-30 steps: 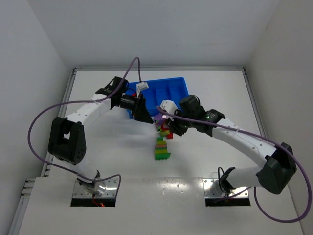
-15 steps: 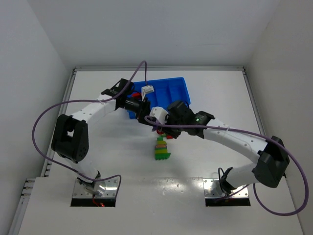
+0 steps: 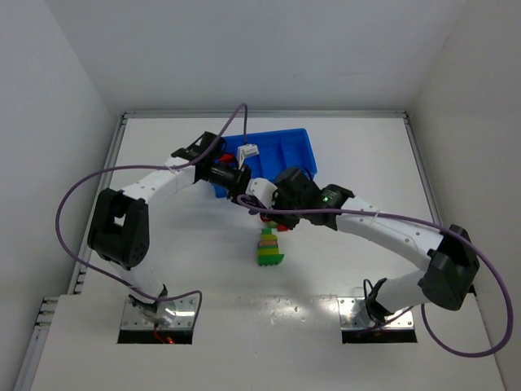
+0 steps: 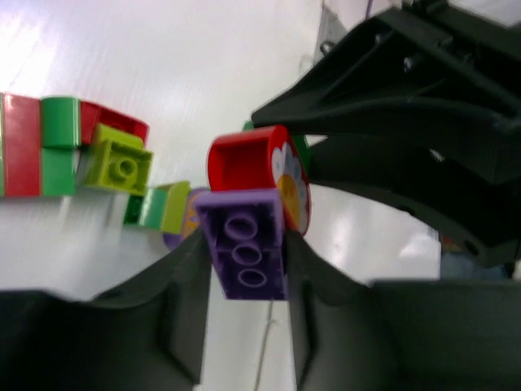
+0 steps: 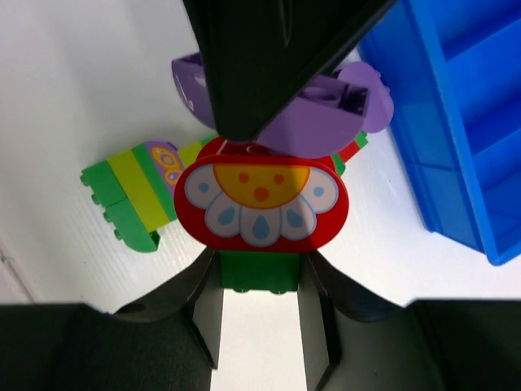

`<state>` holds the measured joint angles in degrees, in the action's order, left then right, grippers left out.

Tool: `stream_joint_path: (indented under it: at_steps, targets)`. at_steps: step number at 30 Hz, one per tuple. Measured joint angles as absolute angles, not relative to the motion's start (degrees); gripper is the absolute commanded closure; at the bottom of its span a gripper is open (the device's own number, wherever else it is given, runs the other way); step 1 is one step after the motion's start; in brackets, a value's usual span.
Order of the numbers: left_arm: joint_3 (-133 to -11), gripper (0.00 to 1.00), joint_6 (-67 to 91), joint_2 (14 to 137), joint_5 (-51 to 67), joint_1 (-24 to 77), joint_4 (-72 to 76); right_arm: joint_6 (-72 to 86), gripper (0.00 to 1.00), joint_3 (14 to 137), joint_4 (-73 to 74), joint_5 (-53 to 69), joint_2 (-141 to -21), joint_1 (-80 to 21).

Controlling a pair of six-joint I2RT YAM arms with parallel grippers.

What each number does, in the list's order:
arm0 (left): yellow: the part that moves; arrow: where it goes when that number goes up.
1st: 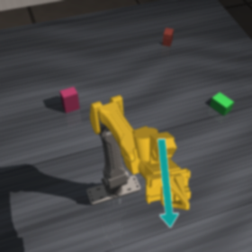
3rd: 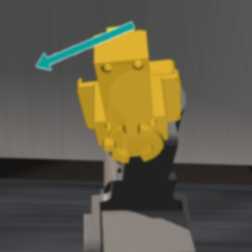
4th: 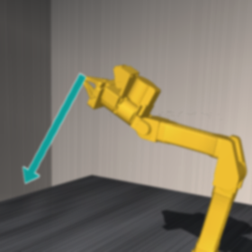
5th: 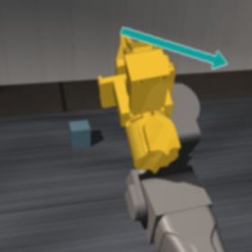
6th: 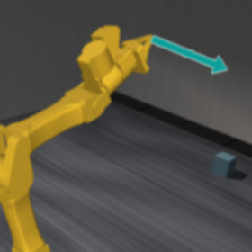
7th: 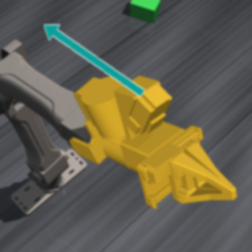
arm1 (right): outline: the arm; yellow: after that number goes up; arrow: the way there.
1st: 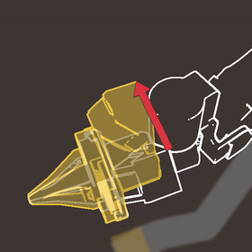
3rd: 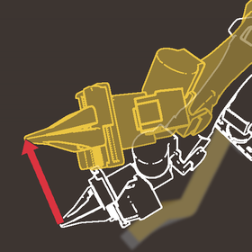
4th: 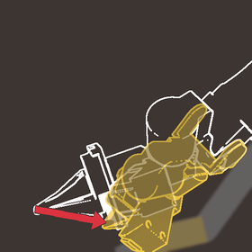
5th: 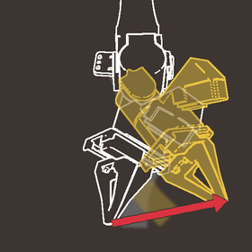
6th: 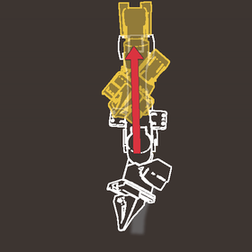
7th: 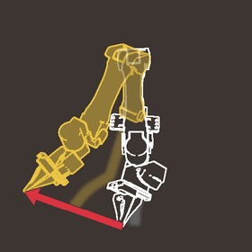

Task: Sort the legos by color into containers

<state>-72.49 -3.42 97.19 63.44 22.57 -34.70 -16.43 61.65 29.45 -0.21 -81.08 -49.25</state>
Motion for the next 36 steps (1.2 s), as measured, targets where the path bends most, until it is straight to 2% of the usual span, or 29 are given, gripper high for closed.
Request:
stream_joint_path:
  at_steps: [1, 4, 12, 16, 18, 19, 20, 24, 27, 36]
  targets:
    - [-72.55, 0.78, -3.81, 97.19, 63.29, 22.48, -34.74, -16.51, 1.0, 61.58, 30.15, -0.51, -81.08, -49.28]
    - [-72.55, 0.86, -5.04, 97.19, 64.05, 22.15, -34.68, -16.51, 1.0, 60.9, 29.23, -1.21, -80.84, -49.23]
    - [-71.07, 0.87, -6.31, 95.02, 68.23, 17.3, -34.76, -16.51, 1.0, 52.9, 27.66, -3.75, -74.76, -47.31]
    - [-71.26, 0.83, -6.33, 93.27, 63.83, 15.46, -34.72, -16.47, 1.0, 49.8, 27.29, -4.43, -71.72, -44.53]
    - [-71.42, 0.75, -4.54, 92.2, 57.82, 15.31, -32.67, -16.1, 1.0, 48.73, 26.89, -4.54, -70.48, -42.92]
    - [-71.42, 0.63, -3.4, 91.42, 53.67, 15.31, -30.85, -15.79, 1.0, 48.34, 26.63, -4.49, -69.97, -42.13]
    - [-71.44, 0.61, -2.37, 90.76, 50.09, 15.44, -29.17, -15.31, 1.0, 48.07, 26.39, -4.47, -69.63, -41.08]
    - [-74.52, 0.6, 0.49, 90.48, 34.33, 17.28, -24.08, -13.19, 1.0, 47.92, 25.56, -3.88, -69.47, -38.02]
    - [-80.25, 0.6, 2.24, 94.76, 27.31, 18.5, -21.04, -11.51, 1.0, 48.03, 25.52, -2.83, -69.47, -36.45]
    - [-90.13, 0.6, 4.1, 112.84, 20.62, 19.0, -18.11, -8.54, 1.0, 50.54, 25.58, 0.67, -70.87, -33.17]
